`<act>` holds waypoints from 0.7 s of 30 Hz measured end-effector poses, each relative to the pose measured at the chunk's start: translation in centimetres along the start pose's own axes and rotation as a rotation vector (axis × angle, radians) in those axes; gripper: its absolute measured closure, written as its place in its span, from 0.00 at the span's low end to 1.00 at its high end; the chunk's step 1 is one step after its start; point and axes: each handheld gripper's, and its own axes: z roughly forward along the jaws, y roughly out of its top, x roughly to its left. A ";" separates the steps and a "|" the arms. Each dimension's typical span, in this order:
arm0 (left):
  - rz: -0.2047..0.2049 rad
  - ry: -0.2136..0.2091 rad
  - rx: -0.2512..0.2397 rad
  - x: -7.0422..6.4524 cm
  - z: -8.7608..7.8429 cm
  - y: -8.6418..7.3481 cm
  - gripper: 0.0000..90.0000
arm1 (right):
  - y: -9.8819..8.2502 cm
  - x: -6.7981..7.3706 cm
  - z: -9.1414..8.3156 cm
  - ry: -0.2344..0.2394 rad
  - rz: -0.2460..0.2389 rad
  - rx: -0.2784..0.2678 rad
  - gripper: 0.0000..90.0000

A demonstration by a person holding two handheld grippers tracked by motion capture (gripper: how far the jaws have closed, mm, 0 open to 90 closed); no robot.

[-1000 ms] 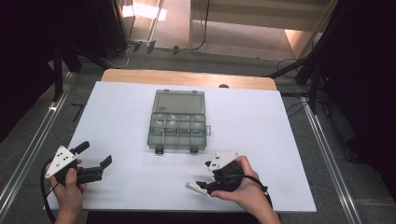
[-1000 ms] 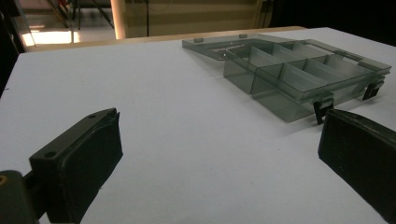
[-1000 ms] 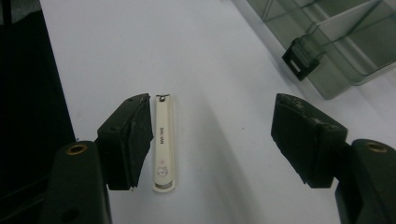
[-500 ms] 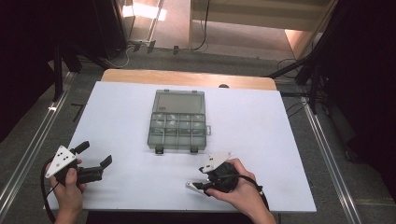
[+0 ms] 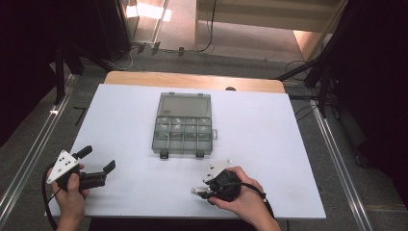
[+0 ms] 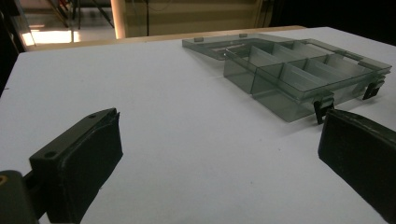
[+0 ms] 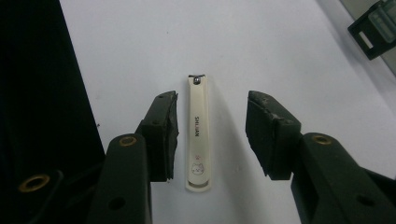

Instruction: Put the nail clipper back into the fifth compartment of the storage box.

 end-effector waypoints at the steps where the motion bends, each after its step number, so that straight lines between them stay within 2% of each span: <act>1: 0.000 0.000 0.000 0.0 0.0 0.0 0.00 | 0.0 0.0 0.0 0.006 0.003 0.005 0.63; 14: 0.000 0.003 0.000 0.0 0.0 0.0 0.00 | 0.2 0.3 1.1 0.045 0.033 0.051 0.77; 21: -0.003 0.004 -0.002 0.0 0.0 0.0 0.00 | 0.5 0.6 1.8 0.026 0.039 0.060 0.81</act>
